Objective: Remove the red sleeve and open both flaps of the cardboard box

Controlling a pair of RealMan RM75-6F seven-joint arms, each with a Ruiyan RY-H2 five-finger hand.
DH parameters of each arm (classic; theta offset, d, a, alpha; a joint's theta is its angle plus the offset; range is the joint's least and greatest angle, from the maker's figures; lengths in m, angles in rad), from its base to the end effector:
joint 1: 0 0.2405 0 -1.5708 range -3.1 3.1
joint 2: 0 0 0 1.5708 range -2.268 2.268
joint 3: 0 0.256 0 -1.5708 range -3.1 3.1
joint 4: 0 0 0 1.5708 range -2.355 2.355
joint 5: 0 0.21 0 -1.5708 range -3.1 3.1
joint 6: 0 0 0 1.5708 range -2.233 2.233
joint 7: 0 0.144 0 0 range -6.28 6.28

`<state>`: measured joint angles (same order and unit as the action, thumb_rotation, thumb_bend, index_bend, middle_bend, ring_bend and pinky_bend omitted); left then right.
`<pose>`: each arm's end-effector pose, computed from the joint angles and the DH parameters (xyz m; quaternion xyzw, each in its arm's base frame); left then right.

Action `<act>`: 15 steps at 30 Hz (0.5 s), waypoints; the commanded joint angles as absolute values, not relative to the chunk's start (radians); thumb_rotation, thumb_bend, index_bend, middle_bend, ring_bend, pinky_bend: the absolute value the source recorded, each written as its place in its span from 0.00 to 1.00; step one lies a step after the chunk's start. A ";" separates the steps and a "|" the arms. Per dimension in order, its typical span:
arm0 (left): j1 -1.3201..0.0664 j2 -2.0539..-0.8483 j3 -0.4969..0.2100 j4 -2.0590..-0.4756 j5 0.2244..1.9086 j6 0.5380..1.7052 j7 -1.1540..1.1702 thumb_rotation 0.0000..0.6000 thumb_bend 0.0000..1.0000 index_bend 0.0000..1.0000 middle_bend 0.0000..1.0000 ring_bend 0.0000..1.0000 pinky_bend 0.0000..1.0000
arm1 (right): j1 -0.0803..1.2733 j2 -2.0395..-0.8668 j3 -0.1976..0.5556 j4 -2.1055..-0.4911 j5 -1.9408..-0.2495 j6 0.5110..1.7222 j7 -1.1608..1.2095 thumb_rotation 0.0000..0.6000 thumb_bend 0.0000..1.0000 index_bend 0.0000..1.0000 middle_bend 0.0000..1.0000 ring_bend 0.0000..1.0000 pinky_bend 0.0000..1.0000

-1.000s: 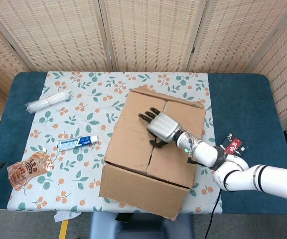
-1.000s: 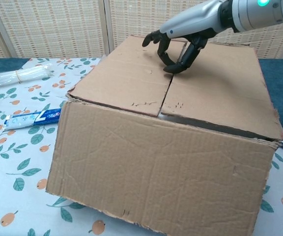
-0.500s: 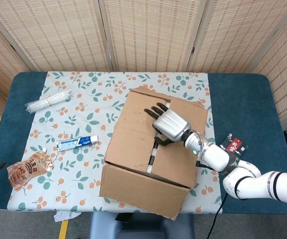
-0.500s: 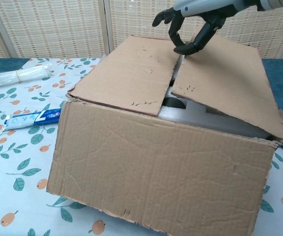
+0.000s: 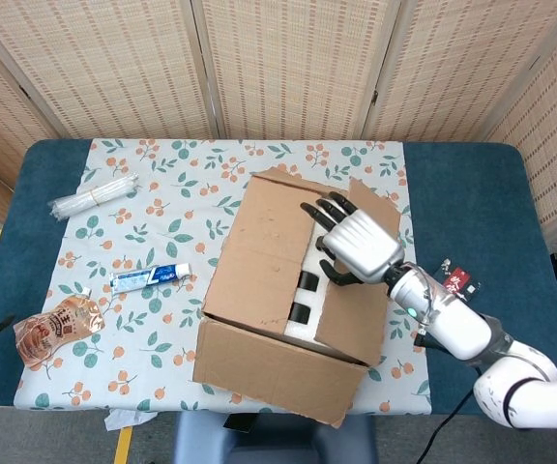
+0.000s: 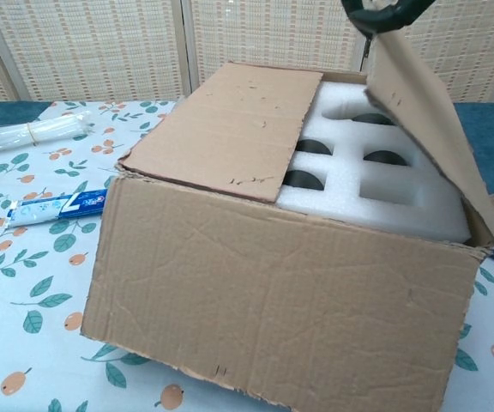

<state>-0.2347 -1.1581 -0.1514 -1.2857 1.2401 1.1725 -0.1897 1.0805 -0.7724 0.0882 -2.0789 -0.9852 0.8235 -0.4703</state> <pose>-0.3805 0.2563 0.1870 -0.5426 -0.4431 -0.3302 0.6326 -0.0485 -0.3327 0.1518 0.8424 -0.1951 0.2975 0.4047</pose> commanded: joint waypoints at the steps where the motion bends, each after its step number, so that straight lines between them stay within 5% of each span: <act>1: -0.236 -1.160 -0.152 -1.288 1.240 1.175 -0.184 1.00 0.25 0.00 0.00 0.00 0.00 | 1.030 -0.695 0.090 -2.159 -1.007 0.880 -0.490 0.55 0.53 0.58 0.04 0.04 0.00; 15: -0.251 -1.175 -0.153 -1.279 1.227 1.155 -0.144 1.00 0.25 0.00 0.00 0.00 0.00 | 0.752 -0.477 0.018 -2.345 -1.191 1.058 -0.502 0.55 0.54 0.58 0.04 0.04 0.00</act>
<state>-0.2506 -1.1734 -0.1530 -1.2790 1.2277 1.1554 -0.1457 0.8056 -0.5114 0.0436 -2.3175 -1.1468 1.0236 -0.5064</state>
